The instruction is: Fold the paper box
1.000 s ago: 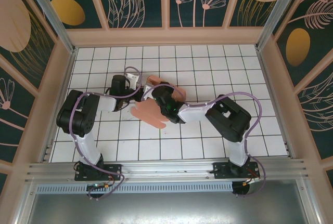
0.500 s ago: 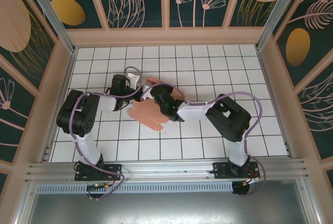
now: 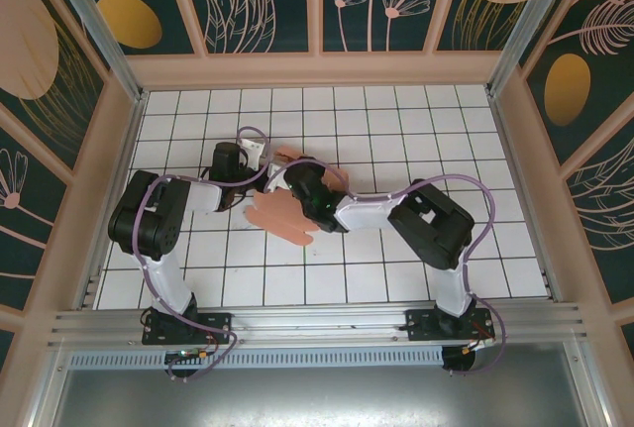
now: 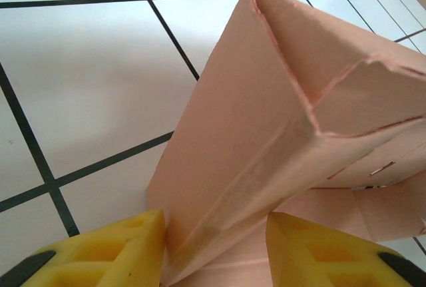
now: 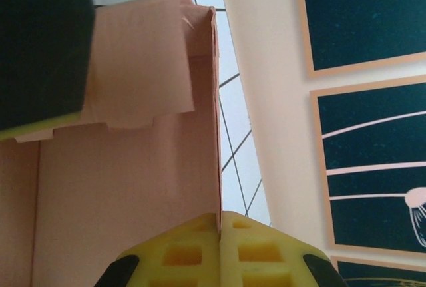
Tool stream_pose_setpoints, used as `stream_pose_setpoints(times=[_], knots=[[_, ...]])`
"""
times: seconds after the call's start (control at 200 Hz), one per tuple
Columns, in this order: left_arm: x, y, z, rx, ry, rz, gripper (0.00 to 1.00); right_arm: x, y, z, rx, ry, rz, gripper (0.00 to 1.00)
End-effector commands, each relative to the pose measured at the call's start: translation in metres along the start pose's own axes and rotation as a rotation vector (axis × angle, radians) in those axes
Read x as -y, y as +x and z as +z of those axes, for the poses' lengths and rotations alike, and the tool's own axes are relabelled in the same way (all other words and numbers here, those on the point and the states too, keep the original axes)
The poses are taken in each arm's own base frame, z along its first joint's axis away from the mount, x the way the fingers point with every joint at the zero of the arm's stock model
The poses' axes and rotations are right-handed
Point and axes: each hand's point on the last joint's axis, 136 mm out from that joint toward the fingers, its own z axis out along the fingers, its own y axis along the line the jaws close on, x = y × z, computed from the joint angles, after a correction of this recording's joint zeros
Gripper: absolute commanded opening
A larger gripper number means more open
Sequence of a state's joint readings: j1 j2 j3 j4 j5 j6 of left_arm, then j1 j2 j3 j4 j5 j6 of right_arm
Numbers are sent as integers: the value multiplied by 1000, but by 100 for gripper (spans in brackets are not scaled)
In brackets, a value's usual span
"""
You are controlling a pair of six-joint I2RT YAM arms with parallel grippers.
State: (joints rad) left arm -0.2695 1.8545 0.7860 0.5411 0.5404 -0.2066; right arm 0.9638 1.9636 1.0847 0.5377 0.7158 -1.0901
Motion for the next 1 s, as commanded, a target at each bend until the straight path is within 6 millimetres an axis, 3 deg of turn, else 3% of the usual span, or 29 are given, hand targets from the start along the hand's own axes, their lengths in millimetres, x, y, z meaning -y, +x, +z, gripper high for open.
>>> stream_pose_setpoints(times=[0.0, 0.205, 0.621, 0.996], knots=[[4, -7, 4, 29, 22, 3, 43, 12, -3, -2, 16, 115, -11, 0], [10, -12, -2, 81, 44, -2, 41, 16, -2, -6, 50, 180, -26, 0], [4, -5, 3, 68, 5, -2, 39, 11, -3, -4, 74, 206, -40, 0], [4, -9, 2, 98, -28, 7, 28, 3, -7, -3, 75, 173, -27, 0]])
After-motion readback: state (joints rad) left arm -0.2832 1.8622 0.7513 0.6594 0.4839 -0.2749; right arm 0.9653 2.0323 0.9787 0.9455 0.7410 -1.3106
